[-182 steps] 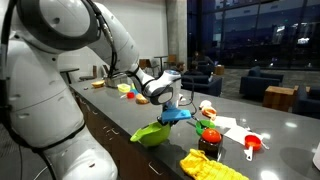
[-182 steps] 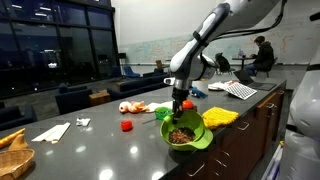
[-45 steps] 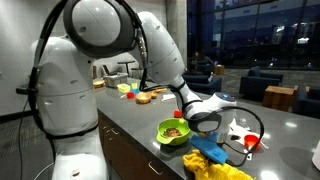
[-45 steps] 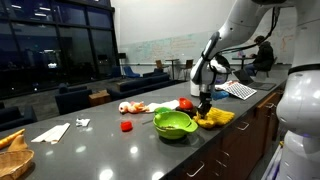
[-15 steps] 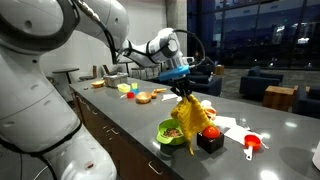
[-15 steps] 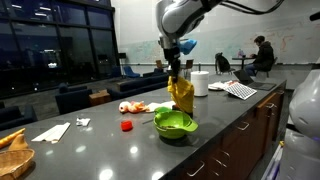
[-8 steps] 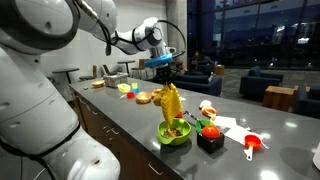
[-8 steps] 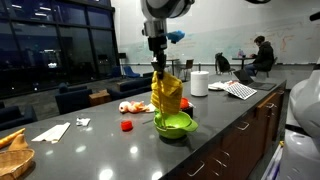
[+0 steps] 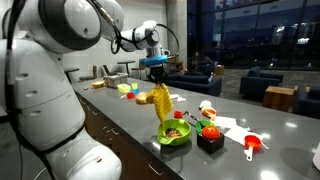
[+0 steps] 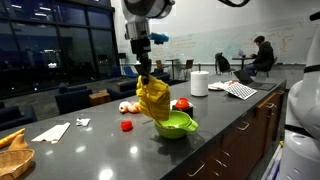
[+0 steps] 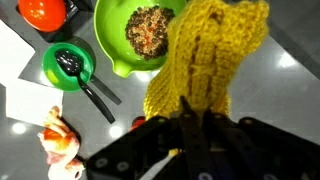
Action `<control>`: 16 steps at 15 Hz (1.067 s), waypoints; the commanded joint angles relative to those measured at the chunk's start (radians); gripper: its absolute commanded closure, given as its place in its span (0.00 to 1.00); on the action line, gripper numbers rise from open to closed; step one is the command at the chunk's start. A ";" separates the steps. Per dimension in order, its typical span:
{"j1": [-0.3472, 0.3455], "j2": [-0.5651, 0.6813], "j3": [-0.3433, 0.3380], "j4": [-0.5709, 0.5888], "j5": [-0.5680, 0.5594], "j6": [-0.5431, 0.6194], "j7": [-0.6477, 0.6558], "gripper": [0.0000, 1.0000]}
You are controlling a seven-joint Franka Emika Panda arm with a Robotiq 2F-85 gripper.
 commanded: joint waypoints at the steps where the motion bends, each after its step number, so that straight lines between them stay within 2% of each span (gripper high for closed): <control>1: 0.015 0.113 0.027 0.137 0.024 -0.080 0.003 0.98; 9: 0.076 0.301 0.099 0.338 -0.008 -0.174 0.049 0.98; 16: 0.103 0.420 0.106 0.424 -0.004 -0.187 0.019 0.98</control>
